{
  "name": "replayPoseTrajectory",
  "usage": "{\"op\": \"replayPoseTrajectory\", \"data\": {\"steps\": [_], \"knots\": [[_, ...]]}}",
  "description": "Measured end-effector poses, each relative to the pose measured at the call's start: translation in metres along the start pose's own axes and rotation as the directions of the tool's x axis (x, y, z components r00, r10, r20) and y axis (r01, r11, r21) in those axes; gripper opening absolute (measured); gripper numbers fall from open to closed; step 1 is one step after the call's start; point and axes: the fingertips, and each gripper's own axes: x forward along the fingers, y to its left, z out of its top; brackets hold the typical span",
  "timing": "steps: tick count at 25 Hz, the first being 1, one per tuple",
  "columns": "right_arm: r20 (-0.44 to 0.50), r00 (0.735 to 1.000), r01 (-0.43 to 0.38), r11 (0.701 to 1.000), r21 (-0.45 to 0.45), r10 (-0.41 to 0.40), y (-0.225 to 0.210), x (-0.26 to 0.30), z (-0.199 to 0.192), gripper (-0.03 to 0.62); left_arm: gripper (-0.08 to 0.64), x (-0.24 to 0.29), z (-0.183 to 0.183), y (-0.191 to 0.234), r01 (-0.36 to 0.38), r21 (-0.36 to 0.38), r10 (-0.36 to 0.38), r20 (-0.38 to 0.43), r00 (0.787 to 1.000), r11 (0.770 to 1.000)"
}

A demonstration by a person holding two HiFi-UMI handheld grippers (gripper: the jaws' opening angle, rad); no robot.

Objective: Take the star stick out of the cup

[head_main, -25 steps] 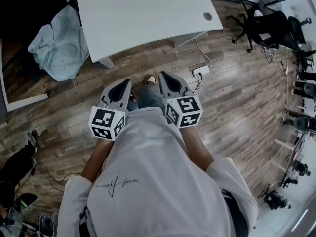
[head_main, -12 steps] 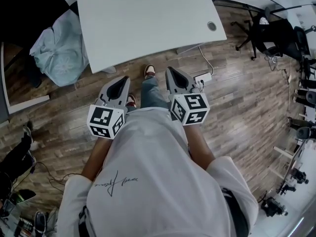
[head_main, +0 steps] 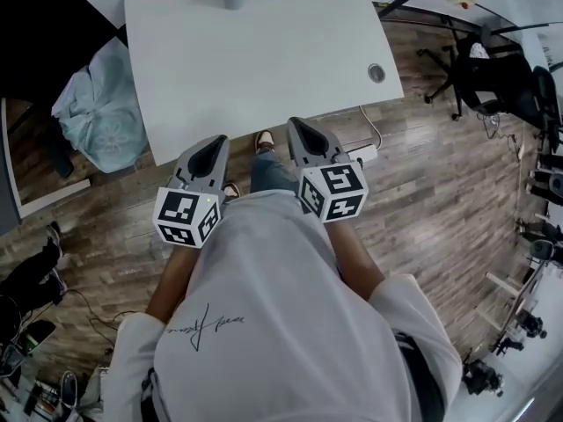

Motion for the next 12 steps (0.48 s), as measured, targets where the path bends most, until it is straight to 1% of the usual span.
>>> {"op": "replayPoseTrajectory", "data": {"steps": [6, 12], "knots": [[-0.015, 0.998, -0.064, 0.998, -0.011, 0.064, -0.020, 0.026, 0.019, 0.010, 0.008, 0.031, 0.019, 0.006, -0.044, -0.010, 0.044, -0.003, 0.999, 0.999], [-0.026, 0.991, -0.130, 0.991, -0.029, 0.130, -0.038, 0.051, 0.035, 0.010, 0.008, 0.058, 0.039, 0.014, -0.100, -0.018, 0.100, 0.017, 0.995, 0.995]]}}
